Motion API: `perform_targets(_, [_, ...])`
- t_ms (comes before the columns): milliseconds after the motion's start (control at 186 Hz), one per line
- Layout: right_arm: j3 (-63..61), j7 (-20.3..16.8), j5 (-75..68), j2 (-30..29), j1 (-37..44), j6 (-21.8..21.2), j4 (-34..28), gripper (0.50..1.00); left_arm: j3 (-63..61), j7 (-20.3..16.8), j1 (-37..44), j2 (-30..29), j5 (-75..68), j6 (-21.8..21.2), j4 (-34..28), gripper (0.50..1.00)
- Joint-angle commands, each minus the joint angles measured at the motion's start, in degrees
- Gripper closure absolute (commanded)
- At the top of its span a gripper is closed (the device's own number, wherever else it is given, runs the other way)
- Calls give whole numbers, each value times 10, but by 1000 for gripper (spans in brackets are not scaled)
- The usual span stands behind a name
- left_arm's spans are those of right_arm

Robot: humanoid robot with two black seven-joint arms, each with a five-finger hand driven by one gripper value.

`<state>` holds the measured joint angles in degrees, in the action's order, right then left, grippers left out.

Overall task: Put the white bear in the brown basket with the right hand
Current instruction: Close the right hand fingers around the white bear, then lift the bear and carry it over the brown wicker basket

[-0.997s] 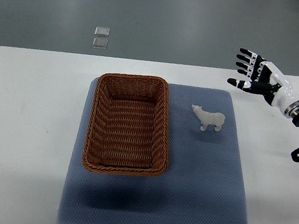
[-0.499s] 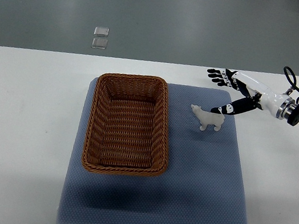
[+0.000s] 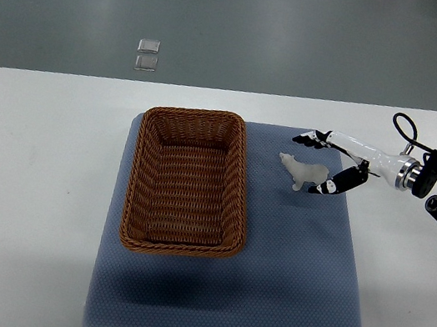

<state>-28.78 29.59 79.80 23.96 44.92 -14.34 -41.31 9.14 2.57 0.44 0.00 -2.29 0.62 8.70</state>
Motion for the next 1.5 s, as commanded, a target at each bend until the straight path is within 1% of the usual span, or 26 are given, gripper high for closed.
perform_targets(0, [5,-1,16,-1,0,8,0,660,0,0,0,0,0,0,0,500])
perform_targets(91, [13,-2,17,-1,0,16,0,668,0,0,0,0,0,0,0,500])
perform_targets(166, [24,-2,23,-1,0,23,0,693,0,0,0,0,0,0,0,500])
perform_targets(247, [29,-3,30,-1,0,32,0,705,0,0,0,0,0,0,0,500])
perform_targets(445, [43,-6,42,-1,0,59,1,779,0,1,0,0,0,0,0,500])
perform_targets(509, [44,-7,42,-1,0,67,1,820,0,0,0,0,0,0,0,500])
perform_targets(547, [44,-8,42,-1,0,70,2,856,0,0,0,0,0,0,0,500])
perform_targets(590, [44,-9,42,-1,0,75,2,881,0,0,0,0,0,0,0,500])
perform_targets(638, [44,-9,42,-1,-1,82,2,897,0,0,0,0,0,0,0,500])
perform_targets(665, [45,-9,42,-1,-1,88,3,918,0,1,0,0,0,0,0,500])
perform_targets(686, [45,-9,42,-1,-2,88,3,922,0,0,0,0,0,0,0,500])
perform_targets(767, [49,-9,42,-1,-1,92,3,1000,0,1,0,0,0,0,0,500])
perform_targets(879, [51,-8,42,-1,0,96,3,1000,0,0,0,0,0,0,0,500])
perform_targets(1046, [46,-5,41,6,2,130,-2,1000,0,0,0,0,0,0,0,500])
perform_targets(1142, [45,-3,41,16,21,143,-26,1000,0,0,0,0,0,0,0,500])
perform_targets(1282, [46,-3,42,28,46,149,-86,1000,0,0,0,0,0,0,0,500])
perform_targets(1426, [50,-2,54,21,65,148,-136,1000,0,0,0,0,0,0,0,500])
perform_targets(1496, [50,-1,68,16,68,149,-149,1000,0,0,0,0,0,0,0,500])
